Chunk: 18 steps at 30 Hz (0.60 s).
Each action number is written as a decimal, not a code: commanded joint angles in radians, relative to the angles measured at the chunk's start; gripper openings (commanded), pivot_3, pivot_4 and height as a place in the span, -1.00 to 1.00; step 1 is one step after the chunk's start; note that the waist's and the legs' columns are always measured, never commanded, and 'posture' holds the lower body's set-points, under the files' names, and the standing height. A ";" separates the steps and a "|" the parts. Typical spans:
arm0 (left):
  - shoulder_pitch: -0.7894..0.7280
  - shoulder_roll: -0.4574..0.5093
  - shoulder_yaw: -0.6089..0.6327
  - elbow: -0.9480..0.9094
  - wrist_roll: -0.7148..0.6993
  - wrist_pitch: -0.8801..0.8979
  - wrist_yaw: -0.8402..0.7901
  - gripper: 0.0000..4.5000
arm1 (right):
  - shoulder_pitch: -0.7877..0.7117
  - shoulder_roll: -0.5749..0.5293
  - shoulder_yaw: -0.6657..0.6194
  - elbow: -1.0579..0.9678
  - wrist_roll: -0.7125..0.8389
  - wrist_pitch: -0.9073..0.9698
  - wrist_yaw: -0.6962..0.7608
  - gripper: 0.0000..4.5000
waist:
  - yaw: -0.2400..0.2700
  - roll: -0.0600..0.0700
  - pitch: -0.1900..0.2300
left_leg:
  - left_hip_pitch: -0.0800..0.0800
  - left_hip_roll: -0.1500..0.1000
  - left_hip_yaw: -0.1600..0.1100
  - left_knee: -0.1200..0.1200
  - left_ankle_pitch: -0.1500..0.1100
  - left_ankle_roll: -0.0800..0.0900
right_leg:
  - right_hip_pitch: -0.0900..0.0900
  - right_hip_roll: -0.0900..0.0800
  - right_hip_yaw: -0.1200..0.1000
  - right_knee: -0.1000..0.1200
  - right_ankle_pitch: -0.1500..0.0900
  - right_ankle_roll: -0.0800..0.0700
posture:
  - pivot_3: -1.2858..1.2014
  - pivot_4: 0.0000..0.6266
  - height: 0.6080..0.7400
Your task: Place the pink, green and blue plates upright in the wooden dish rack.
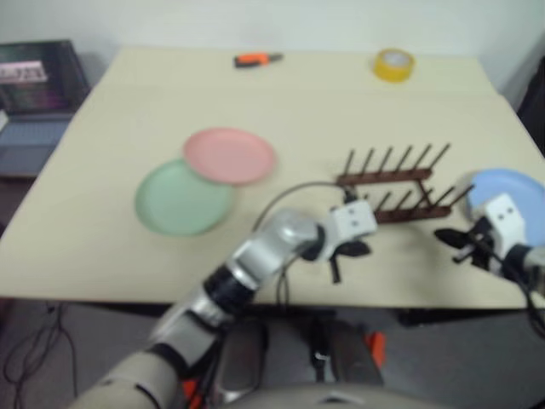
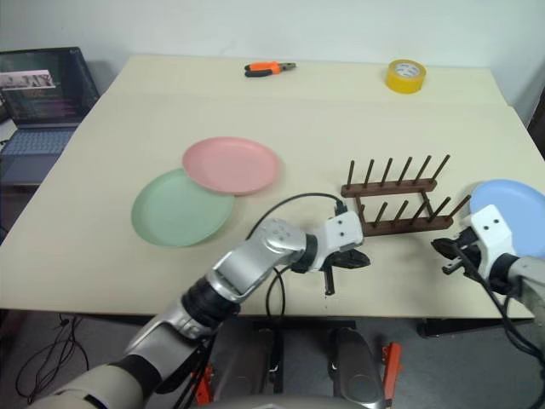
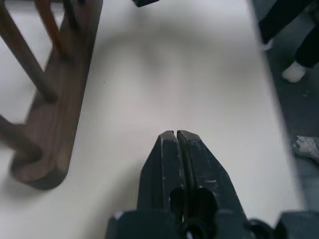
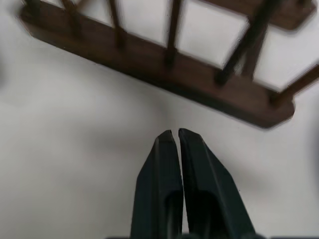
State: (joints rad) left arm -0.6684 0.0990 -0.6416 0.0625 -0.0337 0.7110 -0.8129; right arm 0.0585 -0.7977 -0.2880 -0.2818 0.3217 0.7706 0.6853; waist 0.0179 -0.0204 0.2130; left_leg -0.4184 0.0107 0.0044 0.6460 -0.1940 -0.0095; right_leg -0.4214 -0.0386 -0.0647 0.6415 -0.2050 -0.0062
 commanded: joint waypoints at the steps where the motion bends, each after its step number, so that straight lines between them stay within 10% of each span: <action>1: -0.030 -0.047 0.004 0.083 0.031 -0.054 0.046 -1.00 | -0.012 0.028 0.026 0.050 -0.045 -0.058 -0.046 -0.98 | -0.001 0.000 0.000 | 0.000 0.000 0.001 0.000 0.000 0.000 | 0.000 0.000 0.000 0.000 0.000 0.000 | 0.03 -0.52 1.00; 18: -0.191 -0.120 0.179 0.505 0.104 -0.301 0.247 -1.00 | -0.302 0.278 0.140 0.296 -0.188 -0.262 -0.299 -0.98 | -0.027 -0.008 -0.008 | 0.002 0.003 0.000 0.002 0.000 0.001 | 0.003 0.000 -0.004 -0.016 0.004 0.007 | 0.03 -0.52 1.00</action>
State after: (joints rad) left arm -0.8290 -0.0094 -0.4969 0.5362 0.0582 0.4435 -0.5937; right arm -0.2158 -0.5320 -0.1447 0.0100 0.1376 0.5445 0.4078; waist -0.0086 -0.0280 0.2047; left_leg -0.4166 0.0134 0.0044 0.6473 -0.1931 -0.0069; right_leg -0.4189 -0.0382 -0.0679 0.6259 -0.2004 0.0016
